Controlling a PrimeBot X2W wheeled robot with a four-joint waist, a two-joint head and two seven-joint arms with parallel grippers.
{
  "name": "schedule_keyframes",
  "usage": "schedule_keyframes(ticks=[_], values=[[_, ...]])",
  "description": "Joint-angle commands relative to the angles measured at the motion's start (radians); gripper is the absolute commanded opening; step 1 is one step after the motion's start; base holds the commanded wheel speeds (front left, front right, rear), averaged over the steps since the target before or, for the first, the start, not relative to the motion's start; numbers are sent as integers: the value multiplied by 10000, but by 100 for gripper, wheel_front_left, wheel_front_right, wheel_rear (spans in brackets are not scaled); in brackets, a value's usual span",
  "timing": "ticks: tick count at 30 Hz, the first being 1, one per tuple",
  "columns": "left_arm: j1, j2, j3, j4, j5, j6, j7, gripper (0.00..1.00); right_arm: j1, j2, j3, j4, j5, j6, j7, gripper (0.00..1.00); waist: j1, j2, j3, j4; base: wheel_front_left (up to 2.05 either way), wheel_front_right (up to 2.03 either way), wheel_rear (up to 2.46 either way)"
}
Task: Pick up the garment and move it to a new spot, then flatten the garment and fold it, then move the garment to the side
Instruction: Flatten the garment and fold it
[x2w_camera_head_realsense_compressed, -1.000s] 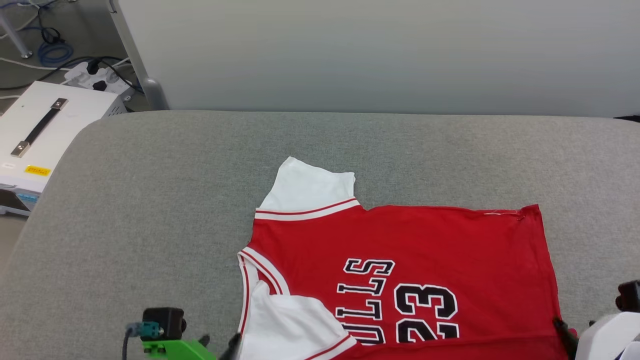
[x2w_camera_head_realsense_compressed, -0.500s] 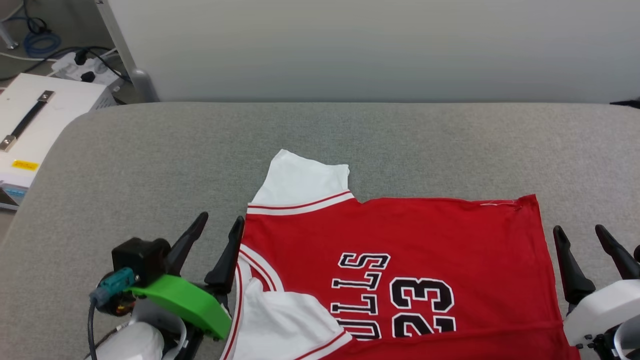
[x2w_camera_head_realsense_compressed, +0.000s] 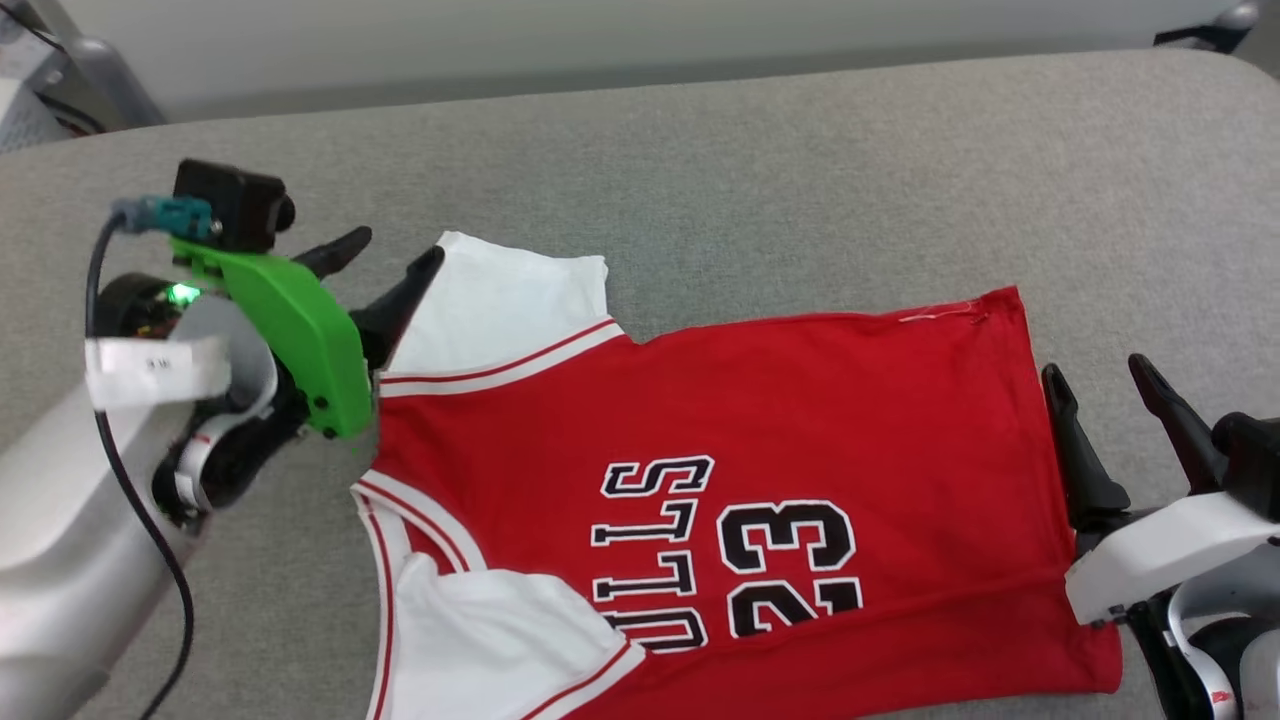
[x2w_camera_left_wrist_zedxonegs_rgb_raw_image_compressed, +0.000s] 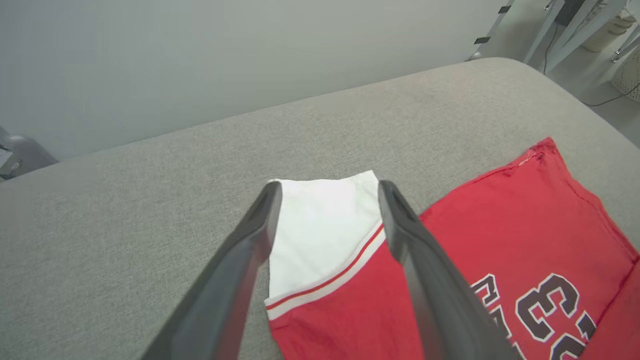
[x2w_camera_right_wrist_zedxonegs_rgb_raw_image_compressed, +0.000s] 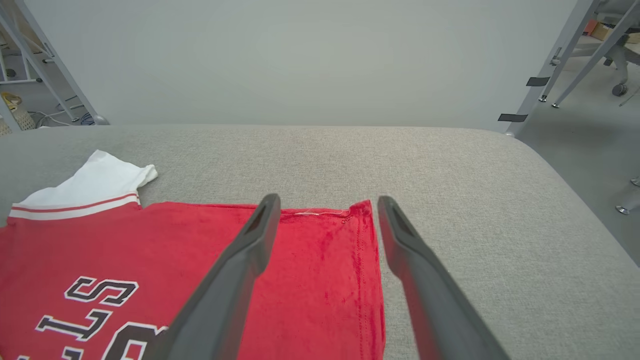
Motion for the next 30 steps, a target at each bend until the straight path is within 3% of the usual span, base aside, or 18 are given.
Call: schedule_keyframes(ticks=[1,7,13,16,20,27,28,29,30], values=[[-502,72,-91,315,-283,-188,637,100,-277,46,51,-4,-94,-7,-118,100,0,0,1053,-1018,0,0,0],[-2269,300,-383,1809,-647,-683,3128,100,-687,197,304,94,-69,-7,-405,100,0,0,1742,-1641,0,0,0],[-3257,128,-432,3401,-1230,-385,4991,100,-773,389,318,180,24,-7,-691,100,0,0,2158,-2021,0,0,0],[-3698,298,-673,4192,-885,-309,5482,100,-685,502,211,101,86,-7,-797,100,0,0,2384,-2224,0,0,0],[-3938,273,-719,4769,-693,-310,5388,100,-623,559,76,182,63,-7,-797,100,0,0,2513,-2276,0,0,0],[-3765,156,-1127,5396,-540,-563,5716,100,-522,646,11,231,122,-7,-859,100,0,0,2569,-2299,0,0,0],[-3686,145,-1320,5375,-439,-721,5847,73,-521,653,-1,236,121,-7,-853,100,0,0,2564,-2284,0,0,0],[-3608,143,-1480,5373,-356,-799,5975,20,-518,658,6,245,125,-7,-823,100,0,0,2556,-2271,0,0,0],[-3518,133,-1624,5348,-308,-883,6101,0,-520,661,22,251,117,-7,-788,100,0,0,2543,-2265,0,0,0]])
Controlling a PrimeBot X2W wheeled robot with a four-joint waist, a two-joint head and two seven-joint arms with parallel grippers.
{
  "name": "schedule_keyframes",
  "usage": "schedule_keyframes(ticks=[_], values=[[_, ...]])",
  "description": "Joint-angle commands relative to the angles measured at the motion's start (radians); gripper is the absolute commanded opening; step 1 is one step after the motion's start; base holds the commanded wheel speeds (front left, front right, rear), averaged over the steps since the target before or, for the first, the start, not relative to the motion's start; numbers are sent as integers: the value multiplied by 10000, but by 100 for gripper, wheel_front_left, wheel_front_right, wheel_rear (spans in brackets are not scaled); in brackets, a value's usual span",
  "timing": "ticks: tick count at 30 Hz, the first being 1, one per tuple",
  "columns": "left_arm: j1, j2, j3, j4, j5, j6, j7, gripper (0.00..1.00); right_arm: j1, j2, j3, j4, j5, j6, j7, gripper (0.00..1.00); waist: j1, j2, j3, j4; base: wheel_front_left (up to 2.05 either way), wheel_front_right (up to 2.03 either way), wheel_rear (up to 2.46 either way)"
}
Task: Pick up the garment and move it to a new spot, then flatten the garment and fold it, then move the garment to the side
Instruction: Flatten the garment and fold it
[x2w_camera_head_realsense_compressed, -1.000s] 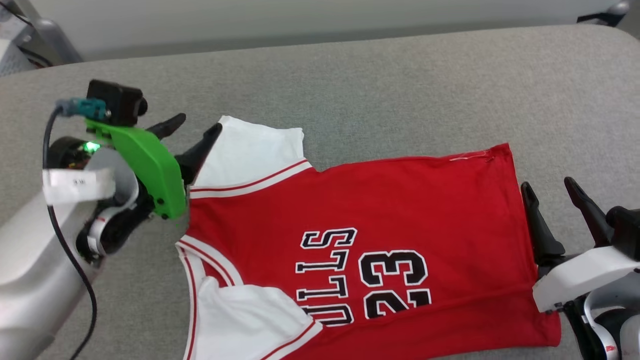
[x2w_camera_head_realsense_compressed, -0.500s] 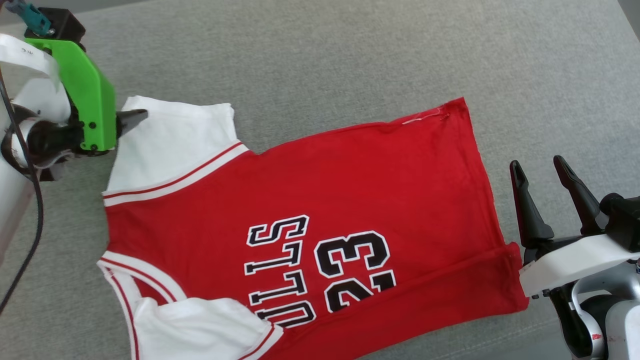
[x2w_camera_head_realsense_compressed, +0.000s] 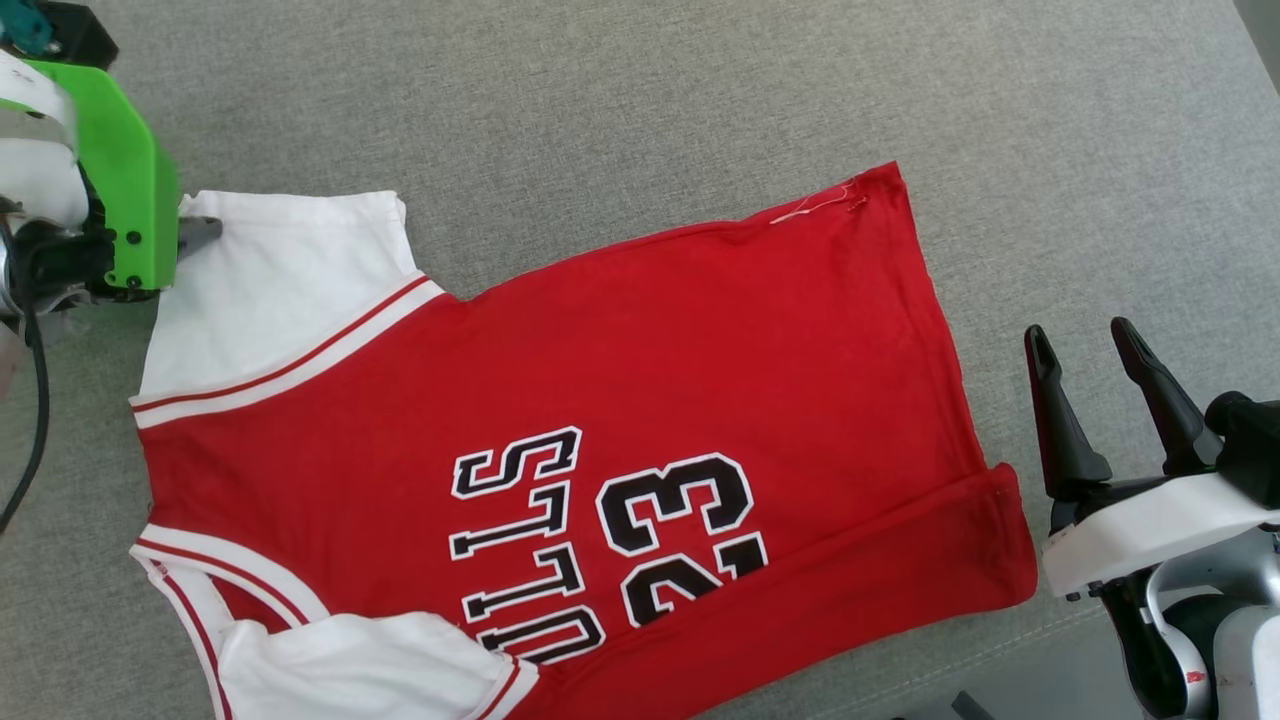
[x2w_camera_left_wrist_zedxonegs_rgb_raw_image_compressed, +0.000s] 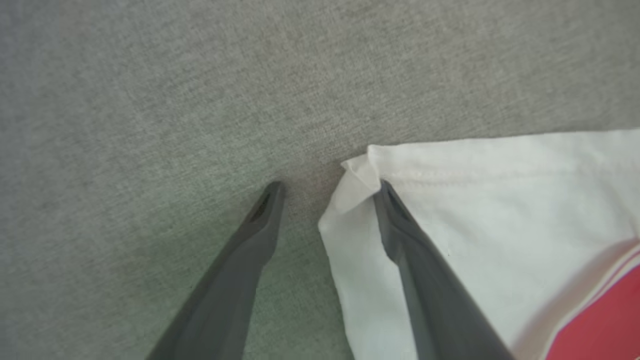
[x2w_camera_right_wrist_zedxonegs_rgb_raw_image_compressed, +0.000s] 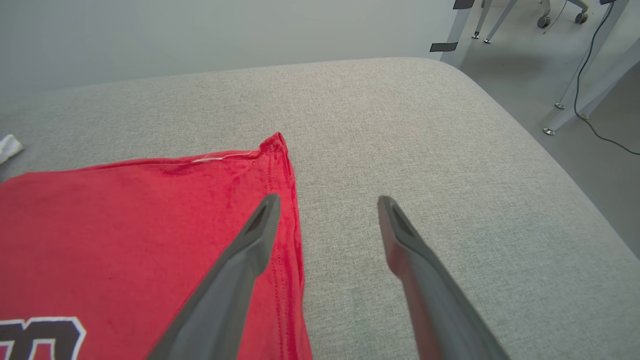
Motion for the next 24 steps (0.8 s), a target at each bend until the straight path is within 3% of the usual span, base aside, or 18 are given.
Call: schedule_keyframes(ticks=[1,11,18,24], values=[[575,-225,-386,133,-28,-112,306,0,16,51,-9,24,11,-7,-23,100,-1,-1,-21,18,0,0,0],[767,-694,328,15,-478,57,-1256,0,68,-148,-74,60,-107,-7,427,100,-1,-1,-699,329,0,0,0],[986,-643,509,-1029,-671,-192,-1760,0,13,-872,-11,-49,-84,-7,1477,100,-1,-1,-1331,1023,0,0,0],[1549,-629,801,-2469,-986,273,-2190,0,-425,-1739,-18,195,281,-7,2981,100,-1,-1,-1580,1721,0,0,0]])
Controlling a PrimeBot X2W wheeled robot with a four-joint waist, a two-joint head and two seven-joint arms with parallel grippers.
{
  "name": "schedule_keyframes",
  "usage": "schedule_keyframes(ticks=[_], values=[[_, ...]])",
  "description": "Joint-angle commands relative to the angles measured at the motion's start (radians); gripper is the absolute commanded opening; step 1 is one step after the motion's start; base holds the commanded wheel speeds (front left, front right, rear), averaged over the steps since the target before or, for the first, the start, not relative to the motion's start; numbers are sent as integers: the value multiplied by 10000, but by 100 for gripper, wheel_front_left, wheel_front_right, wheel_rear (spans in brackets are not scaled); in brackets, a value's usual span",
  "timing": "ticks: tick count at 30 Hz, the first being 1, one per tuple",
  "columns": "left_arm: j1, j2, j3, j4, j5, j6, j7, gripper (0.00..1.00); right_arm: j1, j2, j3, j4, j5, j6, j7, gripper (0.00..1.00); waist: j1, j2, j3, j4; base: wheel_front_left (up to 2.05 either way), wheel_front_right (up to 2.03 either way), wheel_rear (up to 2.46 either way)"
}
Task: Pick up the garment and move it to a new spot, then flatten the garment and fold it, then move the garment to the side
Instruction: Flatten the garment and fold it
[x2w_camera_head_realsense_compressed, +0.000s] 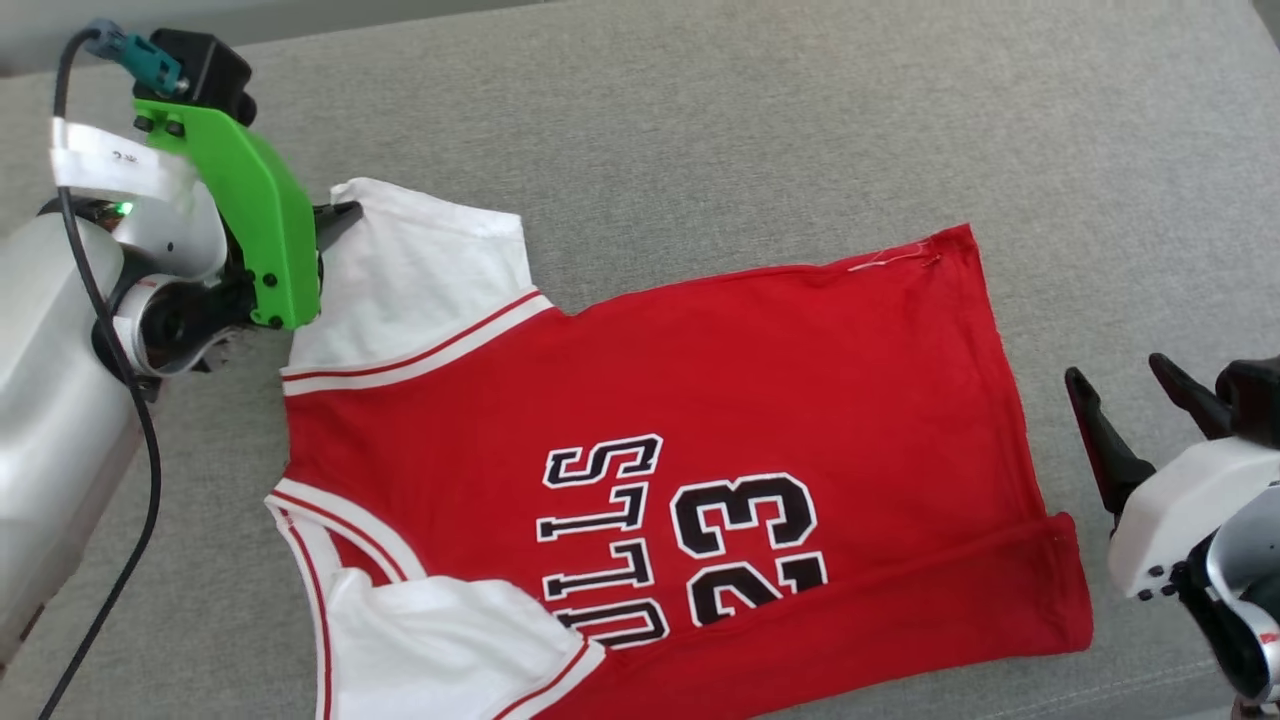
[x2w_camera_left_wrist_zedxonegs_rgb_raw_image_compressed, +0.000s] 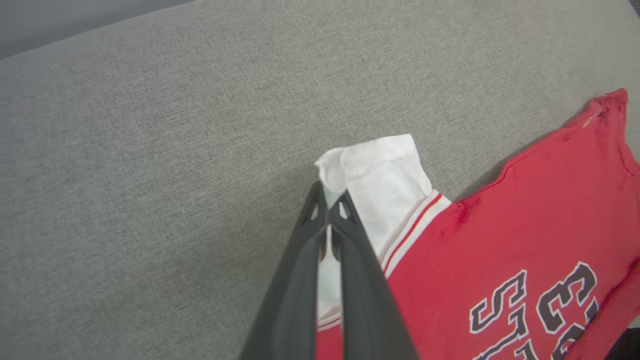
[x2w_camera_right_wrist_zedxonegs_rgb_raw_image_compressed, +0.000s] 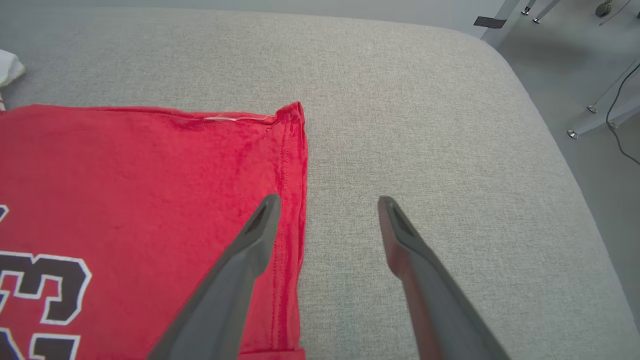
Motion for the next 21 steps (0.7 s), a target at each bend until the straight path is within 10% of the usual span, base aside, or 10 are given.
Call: schedule_keyframes(ticks=[1,21], values=[[289,41,43,-339,-93,146,-83,0,-306,-208,-1,84,216,-9,381,100,0,-1,-302,572,0,0,0],[1442,1144,65,-5463,512,1513,-434,0,-4430,-2378,1128,2907,1654,-9,4934,100,0,-1,935,1955,0,0,0]])
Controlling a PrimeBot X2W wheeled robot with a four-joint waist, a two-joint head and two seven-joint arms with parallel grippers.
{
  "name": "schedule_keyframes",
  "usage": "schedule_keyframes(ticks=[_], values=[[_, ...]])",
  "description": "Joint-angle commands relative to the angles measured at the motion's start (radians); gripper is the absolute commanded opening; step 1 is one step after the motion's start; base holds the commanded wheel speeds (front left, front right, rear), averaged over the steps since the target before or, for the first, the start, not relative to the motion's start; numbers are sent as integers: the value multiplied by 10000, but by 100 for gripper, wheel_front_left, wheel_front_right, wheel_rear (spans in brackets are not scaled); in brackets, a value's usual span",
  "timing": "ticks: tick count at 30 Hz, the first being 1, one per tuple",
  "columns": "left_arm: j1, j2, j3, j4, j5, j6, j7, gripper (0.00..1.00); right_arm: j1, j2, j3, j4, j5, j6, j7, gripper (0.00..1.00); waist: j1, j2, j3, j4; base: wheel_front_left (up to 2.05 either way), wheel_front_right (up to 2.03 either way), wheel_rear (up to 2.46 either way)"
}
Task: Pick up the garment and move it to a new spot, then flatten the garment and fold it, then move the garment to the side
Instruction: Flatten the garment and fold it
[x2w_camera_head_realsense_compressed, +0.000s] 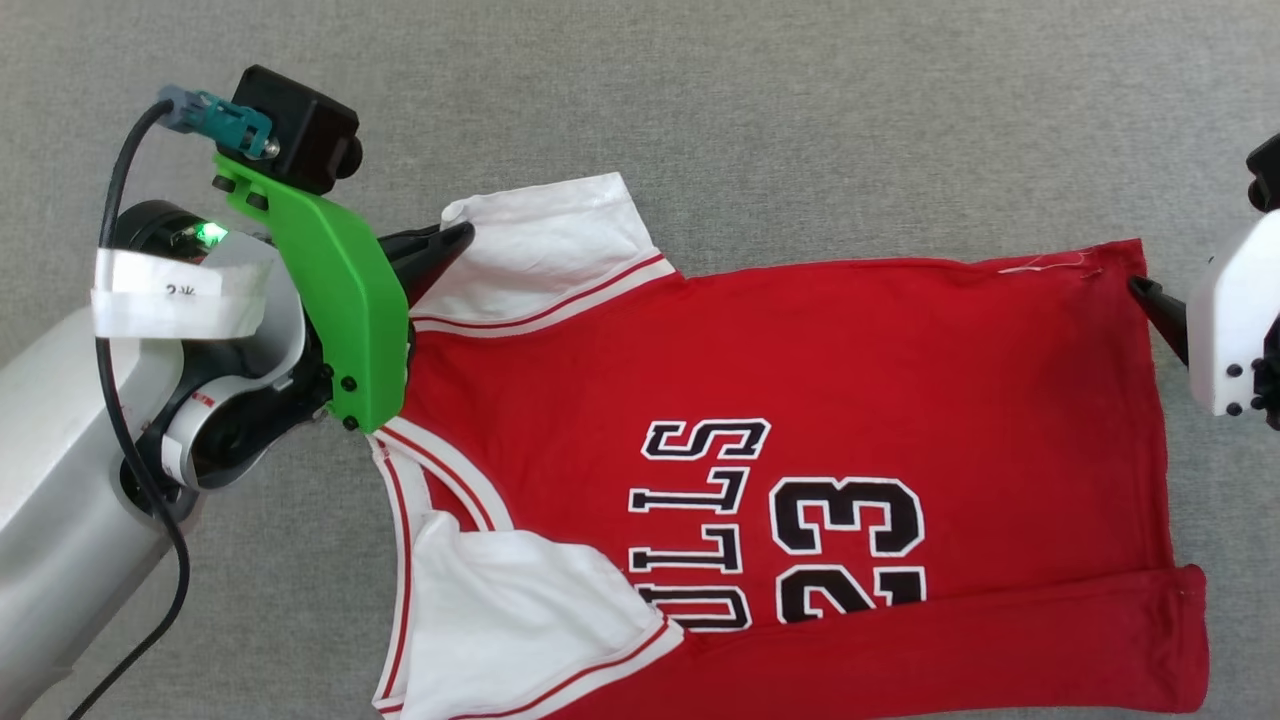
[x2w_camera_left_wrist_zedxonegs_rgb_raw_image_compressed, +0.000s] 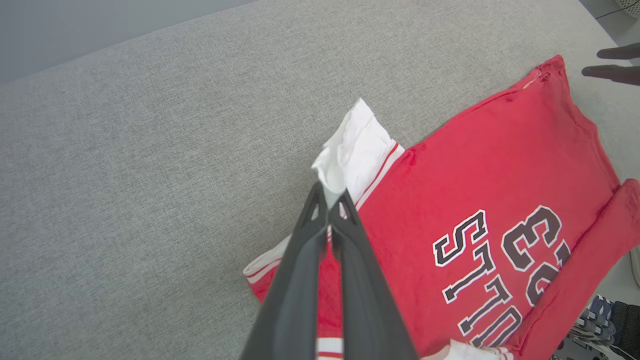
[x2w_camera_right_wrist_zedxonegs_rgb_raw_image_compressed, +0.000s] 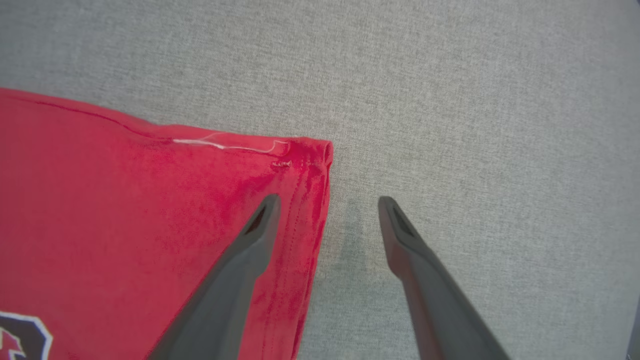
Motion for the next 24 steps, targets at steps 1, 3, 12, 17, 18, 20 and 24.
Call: schedule_keyframes(ticks=[1,3,12,17,18,20,24], values=[[165,78,47,-150,146,82,-51,0,-267,-94,61,216,-28,-9,41,100,0,0,352,358,0,0,0],[179,84,32,-346,197,115,-77,0,-506,-114,142,585,-65,-9,40,100,0,0,451,464,0,0,0],[130,43,3,-627,290,91,-156,0,-1096,-275,714,1988,-147,-9,-207,100,0,0,681,749,0,0,0],[167,9,6,-526,257,40,-240,0,-893,-408,1309,2474,84,-9,115,44,0,0,660,794,0,0,0],[191,4,0,-490,245,24,-258,0,-822,-438,1410,2546,168,-9,194,5,0,0,644,799,0,0,0],[261,15,32,-320,206,12,-353,0,-717,-507,1521,2651,377,-9,157,0,0,0,574,785,0,0,0],[359,-28,41,-64,163,-17,-484,0,-801,-515,1447,2700,410,-9,-502,0,0,0,378,760,0,0,0]])
